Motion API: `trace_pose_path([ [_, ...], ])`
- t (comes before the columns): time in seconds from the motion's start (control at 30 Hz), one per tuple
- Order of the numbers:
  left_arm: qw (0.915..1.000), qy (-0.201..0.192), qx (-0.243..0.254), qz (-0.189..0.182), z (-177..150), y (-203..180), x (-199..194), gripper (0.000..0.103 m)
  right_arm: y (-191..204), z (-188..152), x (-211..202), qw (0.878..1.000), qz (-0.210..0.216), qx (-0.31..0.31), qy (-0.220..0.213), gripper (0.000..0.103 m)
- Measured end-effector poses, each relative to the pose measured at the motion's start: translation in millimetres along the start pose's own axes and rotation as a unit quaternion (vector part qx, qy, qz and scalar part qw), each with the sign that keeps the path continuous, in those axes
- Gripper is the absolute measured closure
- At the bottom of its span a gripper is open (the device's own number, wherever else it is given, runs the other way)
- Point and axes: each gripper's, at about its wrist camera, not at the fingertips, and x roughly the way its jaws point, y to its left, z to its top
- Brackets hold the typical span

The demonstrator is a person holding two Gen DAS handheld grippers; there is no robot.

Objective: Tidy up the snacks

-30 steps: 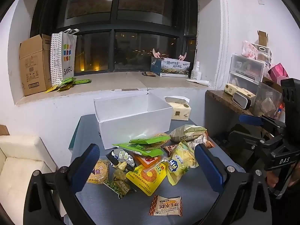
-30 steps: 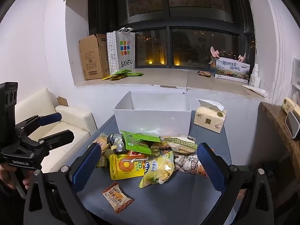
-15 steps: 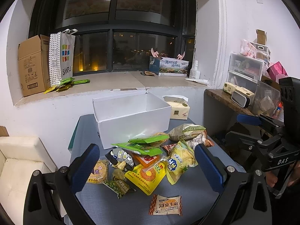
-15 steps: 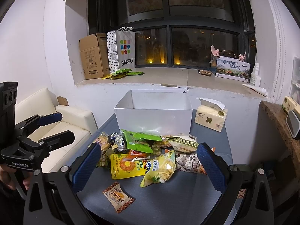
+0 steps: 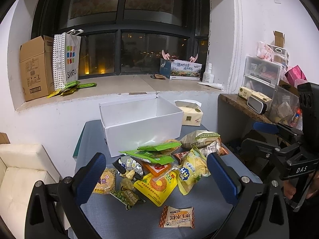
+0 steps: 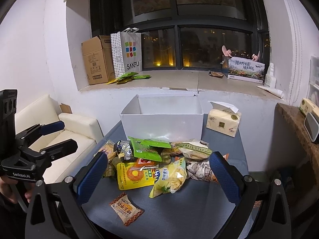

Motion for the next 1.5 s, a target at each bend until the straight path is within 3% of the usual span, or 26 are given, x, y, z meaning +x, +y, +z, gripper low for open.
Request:
trace_pose_path([
  [1.27,1.0000,0.004,-0.002,-0.002,-0.1,1.8,1.1,0.000,-2.0,-3.9,4.5,1.000,-0.005,0.005,0.008,0.000],
  [1.5,0.9999,0.008,-0.006,-0.005,-4.5,3.5,4.1,0.000,-14.0,-5.4,23.6,1.000,0.009,0.009,0.007,0.000],
])
